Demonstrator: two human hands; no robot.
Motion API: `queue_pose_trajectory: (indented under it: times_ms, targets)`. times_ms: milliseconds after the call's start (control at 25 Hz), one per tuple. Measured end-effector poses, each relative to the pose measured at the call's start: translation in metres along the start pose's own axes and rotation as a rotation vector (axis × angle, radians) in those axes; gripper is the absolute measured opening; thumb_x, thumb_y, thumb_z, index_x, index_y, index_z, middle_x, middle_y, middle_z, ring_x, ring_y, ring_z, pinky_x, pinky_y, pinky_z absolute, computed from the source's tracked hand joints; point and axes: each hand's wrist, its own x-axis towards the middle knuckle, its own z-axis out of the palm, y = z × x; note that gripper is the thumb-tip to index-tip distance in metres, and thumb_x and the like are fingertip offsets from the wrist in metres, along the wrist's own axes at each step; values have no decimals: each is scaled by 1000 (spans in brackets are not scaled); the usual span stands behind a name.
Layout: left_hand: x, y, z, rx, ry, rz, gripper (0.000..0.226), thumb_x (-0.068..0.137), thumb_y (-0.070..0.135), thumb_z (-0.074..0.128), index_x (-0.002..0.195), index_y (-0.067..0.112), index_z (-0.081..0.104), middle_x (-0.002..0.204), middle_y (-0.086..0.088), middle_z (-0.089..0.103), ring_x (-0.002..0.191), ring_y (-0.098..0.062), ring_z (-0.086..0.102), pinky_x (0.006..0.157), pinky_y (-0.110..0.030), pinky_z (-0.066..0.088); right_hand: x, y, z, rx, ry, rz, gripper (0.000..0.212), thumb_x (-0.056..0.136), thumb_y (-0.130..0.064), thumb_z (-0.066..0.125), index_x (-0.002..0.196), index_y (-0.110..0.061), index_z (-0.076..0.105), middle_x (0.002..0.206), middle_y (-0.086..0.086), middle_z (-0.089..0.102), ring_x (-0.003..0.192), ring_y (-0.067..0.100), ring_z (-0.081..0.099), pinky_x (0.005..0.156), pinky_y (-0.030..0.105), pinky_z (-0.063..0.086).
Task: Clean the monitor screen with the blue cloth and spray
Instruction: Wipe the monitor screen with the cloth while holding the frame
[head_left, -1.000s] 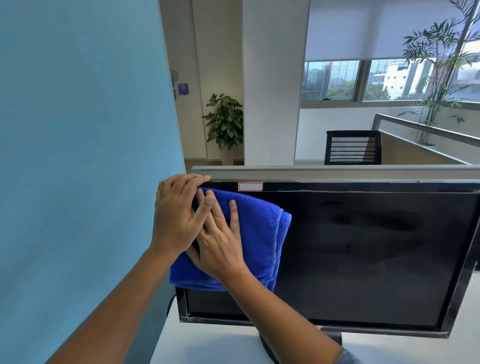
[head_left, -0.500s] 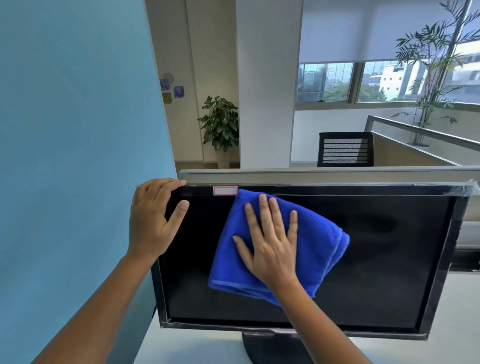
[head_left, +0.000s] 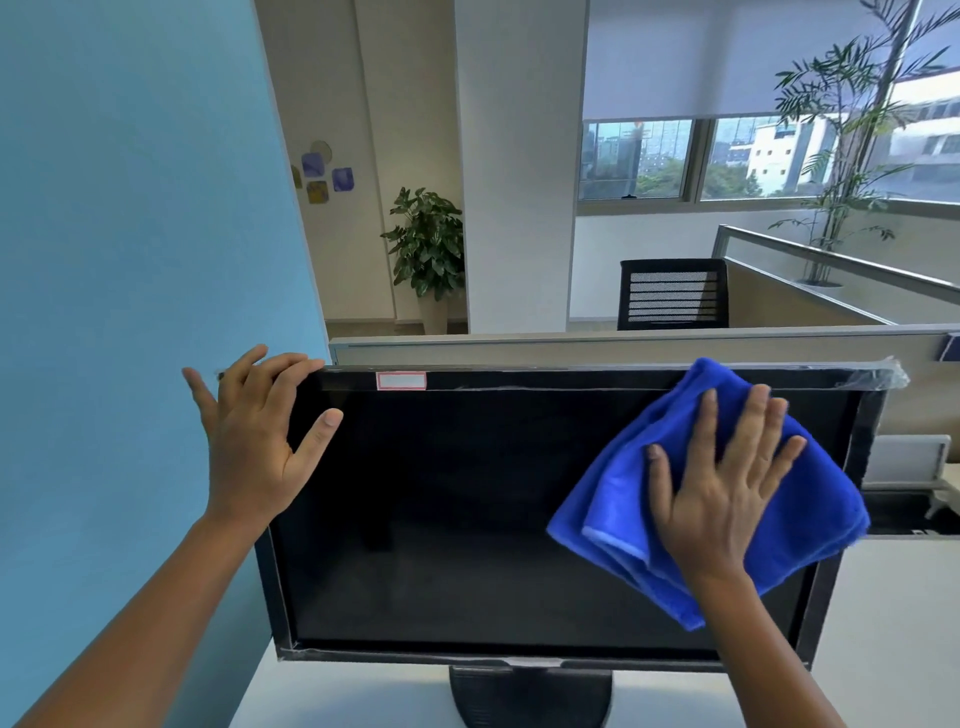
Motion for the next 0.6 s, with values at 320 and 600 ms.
queue_pose_trajectory:
  times_ms: [320,600]
  targets:
    - [-3,-6,2,-63,-19,43,58,92,57,30,127,16,50,120,-11,53,118,-32,42,104,-53,28,-6,34,-7,-53,41,235,61,98,-46,36,148,-13,25,145,16,29,141,40,17,116,56,5]
    - [-2,-4,2,-84,-4,26,52,92,50,34,123,14,53,118,-14,54,116,-35,43,98,-50,32,-111,33,-12,-12,-331,254,100,78,-83,25,151,-18,6,156,22,12,144,40,-1,111,65,-1]
